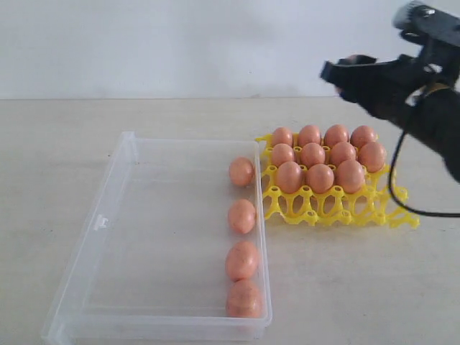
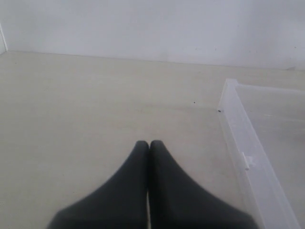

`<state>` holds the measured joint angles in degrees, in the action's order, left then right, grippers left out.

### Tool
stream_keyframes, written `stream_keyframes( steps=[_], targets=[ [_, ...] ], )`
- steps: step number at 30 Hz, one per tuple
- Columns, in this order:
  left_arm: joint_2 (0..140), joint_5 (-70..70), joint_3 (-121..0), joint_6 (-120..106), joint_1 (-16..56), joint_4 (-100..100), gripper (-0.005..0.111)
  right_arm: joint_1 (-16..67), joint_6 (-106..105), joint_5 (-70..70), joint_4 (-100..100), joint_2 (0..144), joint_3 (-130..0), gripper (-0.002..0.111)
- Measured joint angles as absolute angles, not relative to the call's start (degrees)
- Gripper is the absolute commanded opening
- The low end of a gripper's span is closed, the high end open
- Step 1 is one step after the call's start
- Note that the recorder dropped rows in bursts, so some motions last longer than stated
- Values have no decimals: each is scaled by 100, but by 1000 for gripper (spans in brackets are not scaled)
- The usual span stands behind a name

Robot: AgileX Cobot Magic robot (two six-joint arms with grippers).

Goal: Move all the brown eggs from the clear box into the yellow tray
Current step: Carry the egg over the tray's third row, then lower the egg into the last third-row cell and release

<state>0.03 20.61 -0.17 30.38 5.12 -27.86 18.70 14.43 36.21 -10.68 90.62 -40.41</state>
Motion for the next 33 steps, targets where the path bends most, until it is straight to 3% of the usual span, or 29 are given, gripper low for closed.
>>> stream_keyframes(
  steps=[5, 10, 18, 27, 33],
  targets=[
    [3, 2066, -17, 3038, 512, -2786, -4, -14, 4552, 4984, 2657, 8954, -4028, 0],
    [3, 2075, -17, 3038, 512, -2786, -4, -831, 5932, 6306, 5349, 8932, -4028, 0],
    [3, 2075, -17, 3038, 512, -2786, -4, -879, 6214, 6355, 7035, 9362, -4028, 0],
    [3, 2075, -17, 3038, 512, -2786, -4, -882, 5925, 4170, 6951, 9811, -4028, 0],
    [3, 2075, -17, 3038, 512, -2786, -4, -893, 5542, 3741, 6804, 9811, -4028, 0]
  ],
)
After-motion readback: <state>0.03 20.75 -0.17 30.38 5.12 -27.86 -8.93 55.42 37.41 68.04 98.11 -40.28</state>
